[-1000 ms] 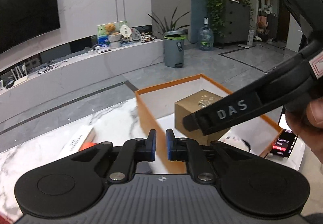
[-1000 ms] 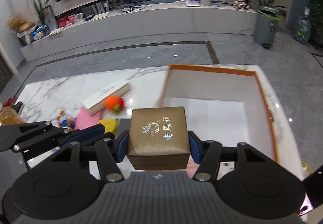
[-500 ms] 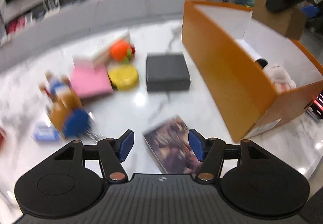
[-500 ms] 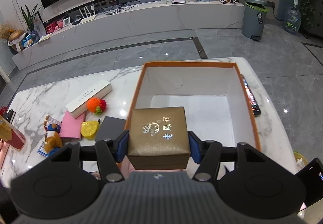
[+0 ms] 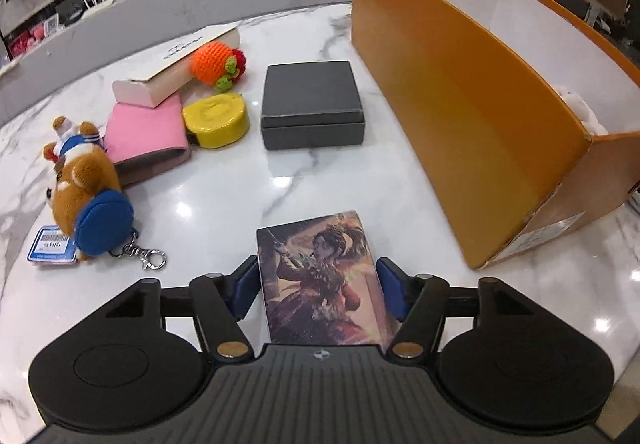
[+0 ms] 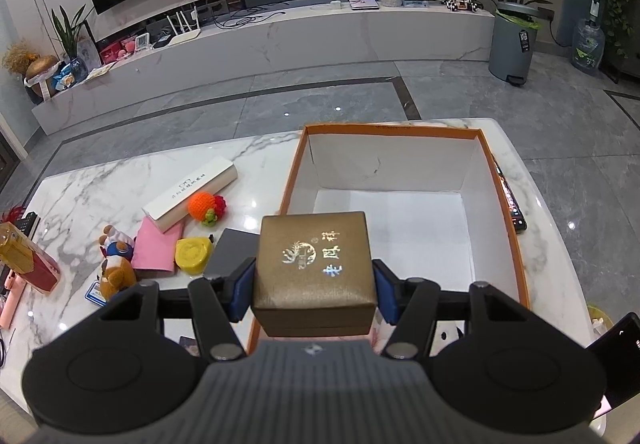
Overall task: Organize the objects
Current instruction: 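Carry anime picture box with left tool while right tool carries gold box to orange box, then open both tools releasing the two boxes inside the orange box, then withdraw both tools from the orange box over the remaining table items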
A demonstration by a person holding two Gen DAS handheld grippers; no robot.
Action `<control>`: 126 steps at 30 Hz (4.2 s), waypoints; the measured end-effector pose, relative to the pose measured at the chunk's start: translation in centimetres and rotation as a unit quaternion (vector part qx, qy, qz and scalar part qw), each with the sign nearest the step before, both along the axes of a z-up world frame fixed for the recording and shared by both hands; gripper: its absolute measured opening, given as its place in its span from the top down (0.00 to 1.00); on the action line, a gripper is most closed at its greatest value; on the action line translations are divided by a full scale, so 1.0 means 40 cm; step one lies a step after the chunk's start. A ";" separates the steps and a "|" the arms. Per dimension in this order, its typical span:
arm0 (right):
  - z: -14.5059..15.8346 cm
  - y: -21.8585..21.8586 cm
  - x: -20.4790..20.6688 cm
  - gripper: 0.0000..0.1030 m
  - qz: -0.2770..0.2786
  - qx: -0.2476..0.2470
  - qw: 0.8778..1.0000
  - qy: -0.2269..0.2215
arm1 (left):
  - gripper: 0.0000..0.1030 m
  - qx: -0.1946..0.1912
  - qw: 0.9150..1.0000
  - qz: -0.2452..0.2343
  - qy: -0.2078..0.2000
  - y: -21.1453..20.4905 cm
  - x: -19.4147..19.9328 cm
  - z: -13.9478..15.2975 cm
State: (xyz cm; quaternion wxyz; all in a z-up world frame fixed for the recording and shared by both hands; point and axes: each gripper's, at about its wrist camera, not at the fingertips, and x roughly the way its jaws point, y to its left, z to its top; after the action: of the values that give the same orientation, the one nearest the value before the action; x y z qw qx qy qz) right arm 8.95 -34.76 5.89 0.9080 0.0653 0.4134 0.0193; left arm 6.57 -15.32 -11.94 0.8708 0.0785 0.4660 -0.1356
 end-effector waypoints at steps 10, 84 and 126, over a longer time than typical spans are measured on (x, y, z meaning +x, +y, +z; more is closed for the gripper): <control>-0.014 -0.045 -0.002 0.40 -0.019 0.004 1.000 0.004 | 0.33 -0.047 0.998 -0.004 -0.050 0.046 -0.009 0.148; -0.106 -0.154 0.093 0.32 -0.107 0.036 0.994 -0.014 | 0.23 -0.122 0.986 -0.065 -0.092 -0.035 0.211 0.453; -0.205 0.322 0.131 0.23 0.001 -0.026 0.999 0.029 | 0.19 -0.189 0.972 0.041 -0.132 0.479 0.043 0.652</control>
State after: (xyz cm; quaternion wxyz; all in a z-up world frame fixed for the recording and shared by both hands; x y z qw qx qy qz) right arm 14.19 -21.89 -2.30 0.8972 0.0412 0.4397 0.0077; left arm 8.28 3.85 14.15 0.9286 -0.0897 0.3153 -0.1737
